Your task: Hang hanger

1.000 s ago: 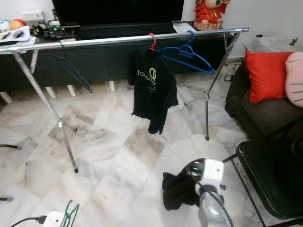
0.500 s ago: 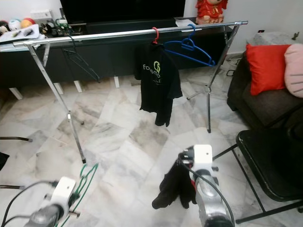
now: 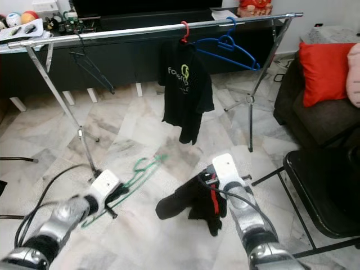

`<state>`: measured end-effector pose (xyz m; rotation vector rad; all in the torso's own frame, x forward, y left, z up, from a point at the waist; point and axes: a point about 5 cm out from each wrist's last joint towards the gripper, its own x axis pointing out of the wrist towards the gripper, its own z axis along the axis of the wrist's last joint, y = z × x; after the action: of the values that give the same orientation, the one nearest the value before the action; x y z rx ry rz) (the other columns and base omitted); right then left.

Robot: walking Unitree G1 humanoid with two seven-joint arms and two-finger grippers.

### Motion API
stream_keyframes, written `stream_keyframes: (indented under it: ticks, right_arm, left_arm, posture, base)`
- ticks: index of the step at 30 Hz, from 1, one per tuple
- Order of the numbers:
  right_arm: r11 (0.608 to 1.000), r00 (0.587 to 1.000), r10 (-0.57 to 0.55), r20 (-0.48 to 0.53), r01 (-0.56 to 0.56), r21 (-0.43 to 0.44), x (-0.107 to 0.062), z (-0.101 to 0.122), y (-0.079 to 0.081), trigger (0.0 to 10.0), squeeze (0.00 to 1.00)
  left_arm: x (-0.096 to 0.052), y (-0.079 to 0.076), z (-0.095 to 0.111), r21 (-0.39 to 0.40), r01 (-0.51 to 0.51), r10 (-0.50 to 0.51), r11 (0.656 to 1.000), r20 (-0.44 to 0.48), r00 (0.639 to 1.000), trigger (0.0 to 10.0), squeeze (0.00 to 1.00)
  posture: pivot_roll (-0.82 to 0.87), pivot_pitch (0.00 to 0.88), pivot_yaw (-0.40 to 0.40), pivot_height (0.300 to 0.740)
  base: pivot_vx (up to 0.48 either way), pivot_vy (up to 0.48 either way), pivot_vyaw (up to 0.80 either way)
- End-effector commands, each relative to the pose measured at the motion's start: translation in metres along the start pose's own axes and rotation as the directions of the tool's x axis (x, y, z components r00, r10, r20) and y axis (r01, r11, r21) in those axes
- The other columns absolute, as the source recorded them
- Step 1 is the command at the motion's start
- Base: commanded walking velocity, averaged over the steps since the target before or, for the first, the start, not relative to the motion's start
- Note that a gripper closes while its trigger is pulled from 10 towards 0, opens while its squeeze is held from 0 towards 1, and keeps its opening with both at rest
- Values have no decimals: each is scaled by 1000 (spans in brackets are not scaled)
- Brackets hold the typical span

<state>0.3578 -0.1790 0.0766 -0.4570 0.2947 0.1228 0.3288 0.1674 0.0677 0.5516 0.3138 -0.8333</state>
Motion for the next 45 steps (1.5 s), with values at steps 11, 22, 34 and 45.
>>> stream_keyframes:
  ticks: [11, 22, 34, 45]
  right_arm:
    - [994, 999, 14, -49, -19, -104, 6, 10, -3, 10000, 0]
    - [997, 998, 12, -58, -16, -74, 8, 12, -1, 10000, 0]
    - [1000, 997, -2, -77, 2, 0, 6, 6, -2, 10000, 0]
    - [1000, 996, -17, -90, 17, 0, 5, 1, -8, 10000, 0]
  left_arm:
    - [-5, -8, 24, 124, 410, -404, 904, -72, 912, 10000, 0]
    - [-1, -12, 54, 97, 478, -485, 873, 61, 873, 10000, 0]
    - [5, -7, 56, 59, 316, -320, 947, 90, 943, 10000, 0]
    - [1, -3, 51, 76, 292, -296, 953, 45, 954, 10000, 0]
  posture:
    - [58, 127, -16, 740]
    - [60, 109, -24, 740]
    - [57, 98, -23, 740]
    - [58, 103, -24, 740]
  base:
    - [0, 0, 0]
    - [0, 0, 0]
    - [0, 0, 0]
    - [0, 0, 0]
